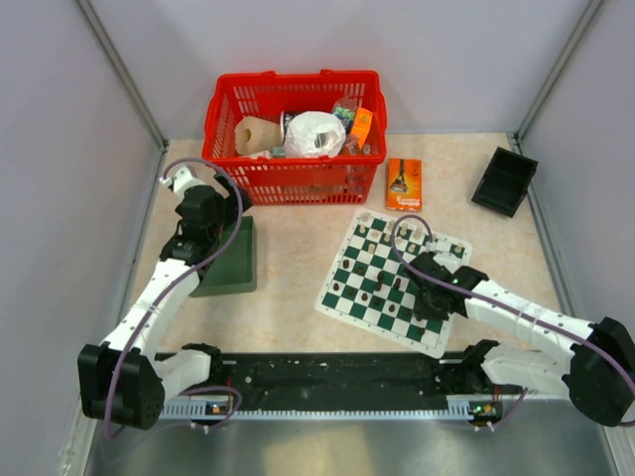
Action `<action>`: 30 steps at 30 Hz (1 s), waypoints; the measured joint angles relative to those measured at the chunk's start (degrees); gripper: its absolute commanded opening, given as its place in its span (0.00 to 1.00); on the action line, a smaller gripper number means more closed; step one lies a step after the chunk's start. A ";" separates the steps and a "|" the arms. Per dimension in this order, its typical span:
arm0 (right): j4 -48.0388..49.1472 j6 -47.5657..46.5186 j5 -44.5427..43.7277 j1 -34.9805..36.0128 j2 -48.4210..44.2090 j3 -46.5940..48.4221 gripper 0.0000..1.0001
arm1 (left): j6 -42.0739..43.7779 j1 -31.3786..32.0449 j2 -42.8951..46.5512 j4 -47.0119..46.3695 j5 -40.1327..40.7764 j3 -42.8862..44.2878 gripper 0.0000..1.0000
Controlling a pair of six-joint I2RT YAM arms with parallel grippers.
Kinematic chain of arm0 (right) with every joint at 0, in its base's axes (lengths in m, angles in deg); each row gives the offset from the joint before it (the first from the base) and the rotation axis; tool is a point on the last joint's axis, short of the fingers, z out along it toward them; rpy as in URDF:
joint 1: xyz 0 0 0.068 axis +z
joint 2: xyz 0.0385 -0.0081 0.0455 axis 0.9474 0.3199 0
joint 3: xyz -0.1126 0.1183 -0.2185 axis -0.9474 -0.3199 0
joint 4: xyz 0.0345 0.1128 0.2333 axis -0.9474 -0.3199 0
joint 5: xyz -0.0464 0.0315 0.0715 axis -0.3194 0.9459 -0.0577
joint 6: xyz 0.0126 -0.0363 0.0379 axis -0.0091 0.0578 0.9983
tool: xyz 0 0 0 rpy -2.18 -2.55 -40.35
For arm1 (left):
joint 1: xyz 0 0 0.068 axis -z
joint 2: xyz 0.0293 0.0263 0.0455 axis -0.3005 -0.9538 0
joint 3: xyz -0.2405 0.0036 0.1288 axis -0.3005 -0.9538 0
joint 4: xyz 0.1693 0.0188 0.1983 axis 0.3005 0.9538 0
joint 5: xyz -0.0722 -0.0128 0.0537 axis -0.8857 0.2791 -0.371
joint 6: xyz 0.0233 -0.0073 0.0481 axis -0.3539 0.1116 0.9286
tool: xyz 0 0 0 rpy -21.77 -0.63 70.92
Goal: Set up the chess pieces on the board
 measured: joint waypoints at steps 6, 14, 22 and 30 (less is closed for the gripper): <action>0.31 -0.22 0.68 0.00 0.90 0.00 0.15 | 0.00 -0.04 0.00 -0.02 -0.20 0.00 0.99; 0.15 -1.03 0.76 0.00 0.96 0.24 0.40 | 0.00 -0.04 -0.02 -0.02 -0.22 0.00 0.99; -3.10 -1.05 -0.26 0.00 0.74 3.19 0.44 | 0.00 -0.04 -0.24 -0.24 -0.42 0.00 0.99; -6.23 -0.37 1.92 0.00 -3.45 3.13 0.39 | -0.02 -0.17 -0.55 -0.48 -0.59 0.00 0.99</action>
